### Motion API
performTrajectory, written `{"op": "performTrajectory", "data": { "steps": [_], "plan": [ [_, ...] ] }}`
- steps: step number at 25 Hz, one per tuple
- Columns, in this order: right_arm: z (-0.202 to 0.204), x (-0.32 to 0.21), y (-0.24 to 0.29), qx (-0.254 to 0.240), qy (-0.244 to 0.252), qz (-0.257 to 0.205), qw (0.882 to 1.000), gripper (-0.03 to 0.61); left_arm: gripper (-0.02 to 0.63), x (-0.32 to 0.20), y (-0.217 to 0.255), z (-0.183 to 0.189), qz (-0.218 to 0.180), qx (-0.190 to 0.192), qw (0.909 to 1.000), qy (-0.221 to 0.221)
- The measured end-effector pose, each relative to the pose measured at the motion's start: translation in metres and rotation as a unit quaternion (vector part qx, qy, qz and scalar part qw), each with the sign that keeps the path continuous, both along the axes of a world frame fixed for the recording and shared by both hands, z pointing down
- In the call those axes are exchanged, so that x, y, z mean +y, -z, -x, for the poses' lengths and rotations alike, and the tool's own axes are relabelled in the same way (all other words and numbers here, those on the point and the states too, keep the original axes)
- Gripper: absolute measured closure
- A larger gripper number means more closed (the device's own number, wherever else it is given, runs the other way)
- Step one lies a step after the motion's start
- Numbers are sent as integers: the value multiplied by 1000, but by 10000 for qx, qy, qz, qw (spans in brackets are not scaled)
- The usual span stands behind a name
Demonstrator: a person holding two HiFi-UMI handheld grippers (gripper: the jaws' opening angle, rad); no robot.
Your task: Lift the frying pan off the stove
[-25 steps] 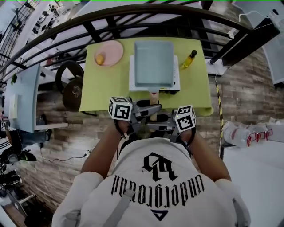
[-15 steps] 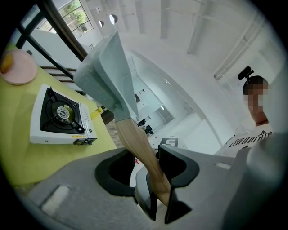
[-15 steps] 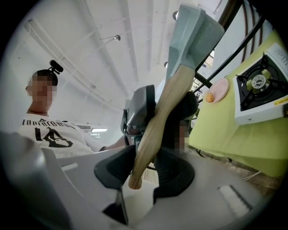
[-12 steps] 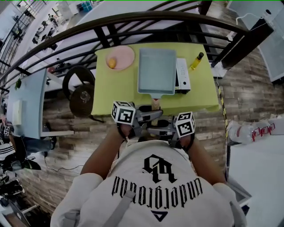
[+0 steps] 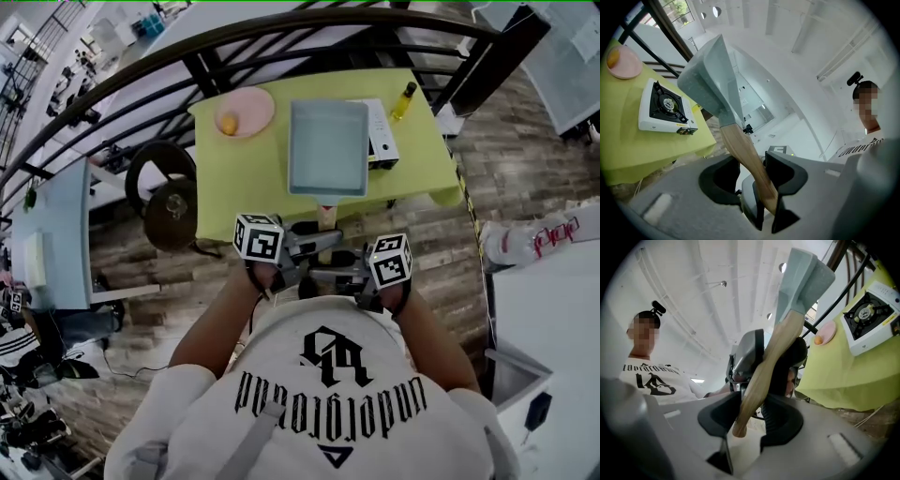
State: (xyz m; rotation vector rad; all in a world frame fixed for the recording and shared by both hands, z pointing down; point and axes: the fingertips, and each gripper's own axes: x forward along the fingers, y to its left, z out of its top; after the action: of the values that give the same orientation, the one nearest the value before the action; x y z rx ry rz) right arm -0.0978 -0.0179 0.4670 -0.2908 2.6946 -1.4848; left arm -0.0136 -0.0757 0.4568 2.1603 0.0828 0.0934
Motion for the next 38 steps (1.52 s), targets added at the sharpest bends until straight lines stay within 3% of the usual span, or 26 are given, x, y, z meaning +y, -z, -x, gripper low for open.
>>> {"op": "performTrajectory", "data": {
  "steps": [10, 27, 38],
  "plan": [
    [-32, 35, 22, -109, 111, -162, 9997, 437, 428, 32, 19, -28, -41, 216, 9996, 203],
    [-124, 174, 14, -164, 679, -120, 9975, 437, 425, 162, 10, -114, -86, 115, 9973, 715],
    [-139, 217, 13, -145, 912, -166, 9956, 439, 425, 203, 10, -127, -159, 76, 9959, 884]
  ]
}}
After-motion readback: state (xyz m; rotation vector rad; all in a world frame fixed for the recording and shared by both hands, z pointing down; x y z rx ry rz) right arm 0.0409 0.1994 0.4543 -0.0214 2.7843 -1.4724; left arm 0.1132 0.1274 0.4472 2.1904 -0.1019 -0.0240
